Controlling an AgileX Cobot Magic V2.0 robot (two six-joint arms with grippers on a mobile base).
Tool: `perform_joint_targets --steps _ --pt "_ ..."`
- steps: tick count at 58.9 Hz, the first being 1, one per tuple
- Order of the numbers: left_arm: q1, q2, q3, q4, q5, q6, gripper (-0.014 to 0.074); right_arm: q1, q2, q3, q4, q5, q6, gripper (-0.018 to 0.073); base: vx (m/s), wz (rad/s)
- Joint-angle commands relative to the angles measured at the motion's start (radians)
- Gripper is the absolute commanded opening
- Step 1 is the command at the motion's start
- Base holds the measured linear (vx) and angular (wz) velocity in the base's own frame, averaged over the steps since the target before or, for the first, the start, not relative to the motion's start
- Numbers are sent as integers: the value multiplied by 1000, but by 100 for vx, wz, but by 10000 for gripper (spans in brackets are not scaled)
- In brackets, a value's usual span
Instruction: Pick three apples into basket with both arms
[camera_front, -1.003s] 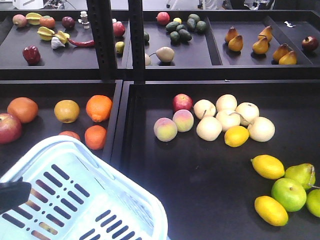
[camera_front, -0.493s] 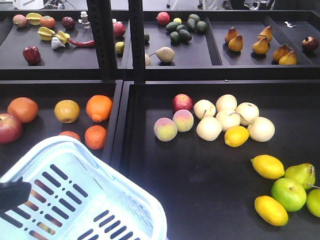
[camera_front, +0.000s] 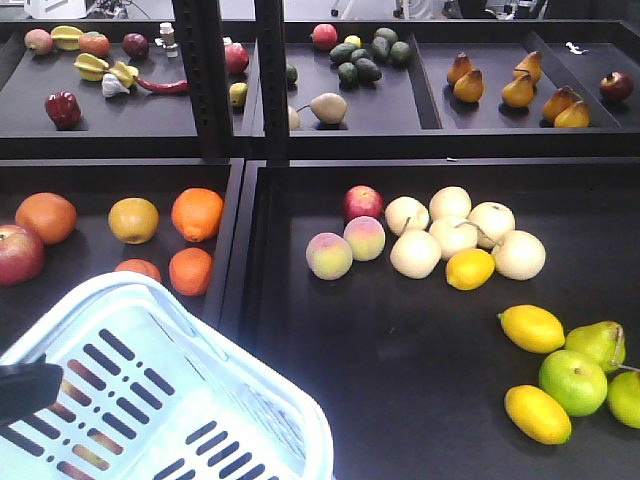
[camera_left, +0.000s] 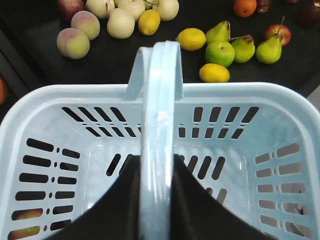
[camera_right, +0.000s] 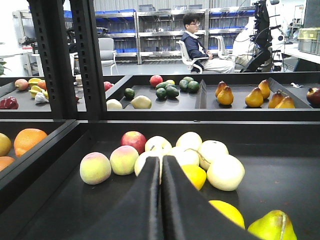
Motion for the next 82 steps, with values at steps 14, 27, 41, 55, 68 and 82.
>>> perform_joint_targets --steps 14,27,41,55,68,82 --pt "-1 -4 -24 -5 -87 -11 -6 -5 -12 9 -7 -72 -8 -5 -4 4" --pt "-1 -4 -24 -5 -87 -11 -6 -5 -12 9 -7 -72 -8 -5 -4 16" --pt "-1 -4 -24 -5 -87 -11 -6 -5 -12 9 -7 -72 -8 -5 -7 28" --pt "-1 -4 -24 -5 -87 -11 -6 -5 -12 9 -7 -72 -8 -5 -10 38" --pt "-1 -4 -24 -5 -87 -11 -6 -5 -12 9 -7 -72 -8 -5 -12 44" --pt "-1 -4 -24 -5 -87 -11 -6 -5 -12 9 -7 -72 -8 -5 -13 46"
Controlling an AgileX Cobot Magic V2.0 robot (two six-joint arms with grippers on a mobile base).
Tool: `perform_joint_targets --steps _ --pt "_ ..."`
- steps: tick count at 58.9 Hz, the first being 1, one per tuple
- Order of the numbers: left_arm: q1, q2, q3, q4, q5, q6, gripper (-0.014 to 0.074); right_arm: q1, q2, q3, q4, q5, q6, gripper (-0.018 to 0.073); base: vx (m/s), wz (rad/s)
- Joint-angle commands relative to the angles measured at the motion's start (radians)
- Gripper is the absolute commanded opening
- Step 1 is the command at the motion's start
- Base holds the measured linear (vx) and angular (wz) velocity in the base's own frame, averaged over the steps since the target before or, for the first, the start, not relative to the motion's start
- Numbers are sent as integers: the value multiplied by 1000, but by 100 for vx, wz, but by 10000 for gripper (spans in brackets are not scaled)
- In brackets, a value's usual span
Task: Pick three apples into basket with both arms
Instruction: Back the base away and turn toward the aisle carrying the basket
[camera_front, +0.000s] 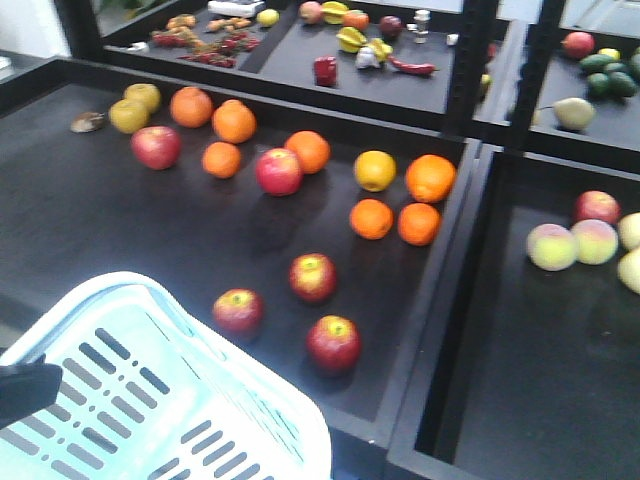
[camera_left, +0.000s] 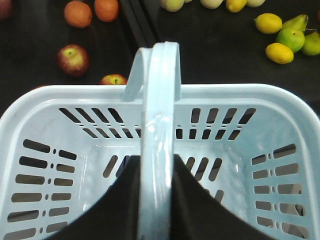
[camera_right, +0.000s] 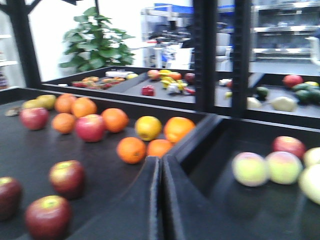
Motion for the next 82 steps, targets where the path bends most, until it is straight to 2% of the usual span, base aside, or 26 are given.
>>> perform_joint_targets --steps 1,82 --pt "-1 -4 -24 -5 -87 -11 -6 -5 -12 9 -7 -72 -8 -5 -13 46" --pt "-1 -4 -24 -5 -86 -11 -6 -5 -12 9 -7 -72 -8 -5 -13 48"
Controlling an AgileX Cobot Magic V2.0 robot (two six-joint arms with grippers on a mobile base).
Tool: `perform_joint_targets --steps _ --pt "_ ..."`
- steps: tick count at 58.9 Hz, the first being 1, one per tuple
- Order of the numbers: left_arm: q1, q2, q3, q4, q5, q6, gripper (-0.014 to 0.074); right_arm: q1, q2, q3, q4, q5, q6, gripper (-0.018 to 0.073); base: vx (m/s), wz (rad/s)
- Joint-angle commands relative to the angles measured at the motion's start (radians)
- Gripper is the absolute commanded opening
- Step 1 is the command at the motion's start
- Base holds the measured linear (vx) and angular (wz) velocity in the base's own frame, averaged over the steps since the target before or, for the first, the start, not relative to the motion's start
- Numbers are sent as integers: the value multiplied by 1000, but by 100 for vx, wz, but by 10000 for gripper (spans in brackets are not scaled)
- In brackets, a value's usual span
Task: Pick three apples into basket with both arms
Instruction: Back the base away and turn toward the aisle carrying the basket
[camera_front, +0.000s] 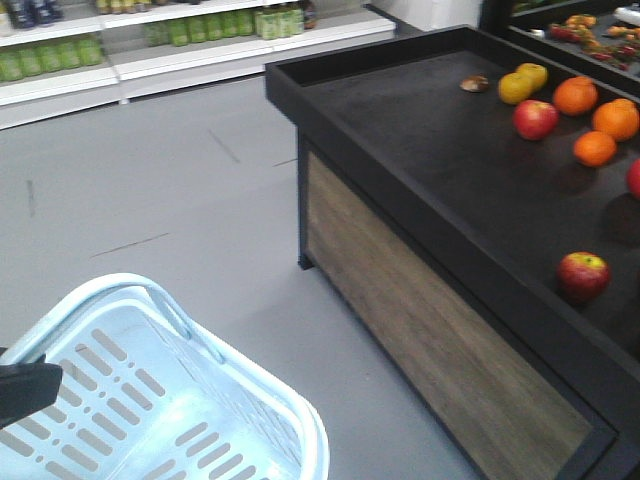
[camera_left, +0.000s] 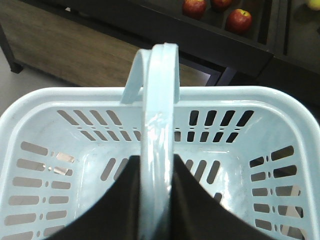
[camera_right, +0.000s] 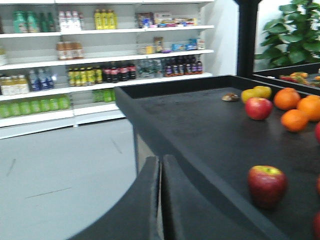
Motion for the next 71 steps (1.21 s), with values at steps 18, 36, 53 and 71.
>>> perform_joint_targets --steps 18,36,53,71 --pt "-1 -4 -24 -5 -86 -11 -6 -5 -12 9 -7 -72 -8 -5 -12 40" --pt "-1 -4 -24 -5 -86 -11 -6 -5 -12 9 -7 -72 -8 -5 -9 37" --pt "-1 -4 -24 -5 -86 -11 -6 -5 -12 9 -7 -72 -8 -5 -7 36" --pt "-1 -4 -24 -5 -86 -11 -6 -5 -12 9 -7 -72 -8 -5 -3 39"
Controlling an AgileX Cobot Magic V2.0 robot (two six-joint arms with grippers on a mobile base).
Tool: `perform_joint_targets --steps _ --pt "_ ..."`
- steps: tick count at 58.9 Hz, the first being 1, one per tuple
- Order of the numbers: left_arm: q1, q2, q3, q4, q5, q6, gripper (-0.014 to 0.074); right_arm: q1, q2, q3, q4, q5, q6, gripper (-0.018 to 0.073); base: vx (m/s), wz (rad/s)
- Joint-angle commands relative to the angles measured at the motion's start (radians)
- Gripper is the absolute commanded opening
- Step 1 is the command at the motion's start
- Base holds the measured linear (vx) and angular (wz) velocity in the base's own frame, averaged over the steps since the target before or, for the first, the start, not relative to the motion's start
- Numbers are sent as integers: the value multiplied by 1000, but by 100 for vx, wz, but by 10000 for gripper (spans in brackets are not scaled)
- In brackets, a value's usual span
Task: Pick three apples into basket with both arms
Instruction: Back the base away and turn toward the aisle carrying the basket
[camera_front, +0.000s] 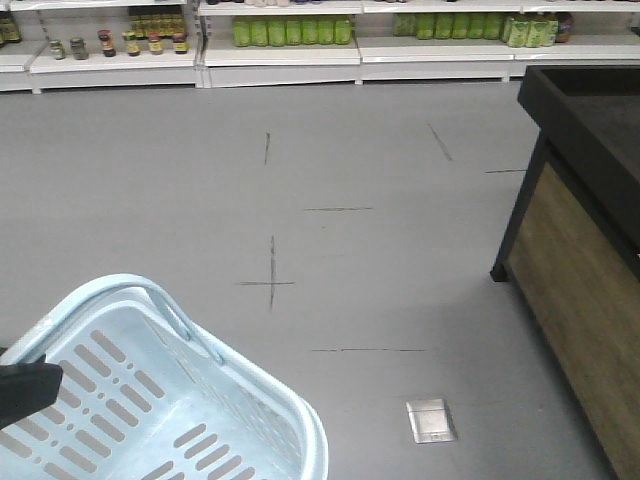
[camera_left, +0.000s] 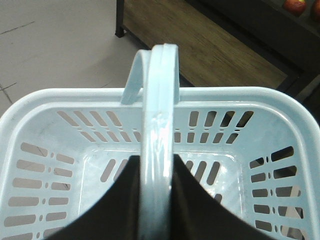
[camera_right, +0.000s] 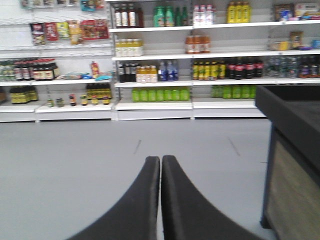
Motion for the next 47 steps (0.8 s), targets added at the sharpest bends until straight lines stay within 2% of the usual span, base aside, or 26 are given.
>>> perform_joint_targets --steps 1,47 --pt "-1 -4 -24 -5 -86 -11 -6 -5 -12 9 -7 -72 -8 -5 0 42" --pt "-1 -4 -24 -5 -86 -11 -6 -5 -12 9 -7 -72 -8 -5 9 36"
